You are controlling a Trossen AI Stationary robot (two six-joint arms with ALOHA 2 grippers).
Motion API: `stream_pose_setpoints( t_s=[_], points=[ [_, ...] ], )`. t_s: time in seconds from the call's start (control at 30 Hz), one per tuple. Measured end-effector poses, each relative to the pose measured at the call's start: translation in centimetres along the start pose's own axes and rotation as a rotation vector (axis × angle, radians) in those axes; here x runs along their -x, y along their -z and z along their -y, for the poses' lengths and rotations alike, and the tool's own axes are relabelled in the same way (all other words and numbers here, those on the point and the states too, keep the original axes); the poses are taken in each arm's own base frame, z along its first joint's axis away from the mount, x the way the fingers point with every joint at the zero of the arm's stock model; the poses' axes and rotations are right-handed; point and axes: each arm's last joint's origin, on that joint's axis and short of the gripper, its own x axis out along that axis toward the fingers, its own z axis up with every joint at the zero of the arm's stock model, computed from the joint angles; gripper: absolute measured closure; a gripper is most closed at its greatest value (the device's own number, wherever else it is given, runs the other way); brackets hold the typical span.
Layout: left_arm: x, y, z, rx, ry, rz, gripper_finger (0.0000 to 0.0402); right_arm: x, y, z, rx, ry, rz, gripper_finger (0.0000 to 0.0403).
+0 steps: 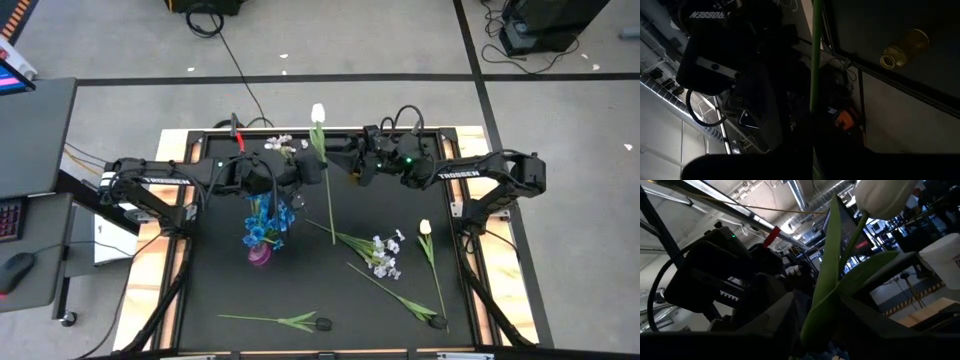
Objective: Sort flowers into vase by color
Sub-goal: Put the left white tulip into the yellow vase
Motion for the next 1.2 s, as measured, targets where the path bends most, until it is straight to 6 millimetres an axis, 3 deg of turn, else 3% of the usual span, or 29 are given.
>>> stream_pose_setpoints(
  t_s=[0.53,1.0,1.2],
  points=[
    [0.1,-0.4,0.1,-0.011,0.017,0.018,0.0395,0.0,0.4,0.2,-0.010,0.016,-0.044,0.0257],
    [0.1,-0.4,0.4,0.000,0.038,0.030,0.0395,-0.2,1.0,-0.7,0.006,-0.021,-0.054,0.0366],
    [0.1,-0.5,0.4,0.063,0.043,0.029,0.0395,-0.2,1.0,-0.7,0.016,-0.027,-0.057,0.0393]
  ],
)
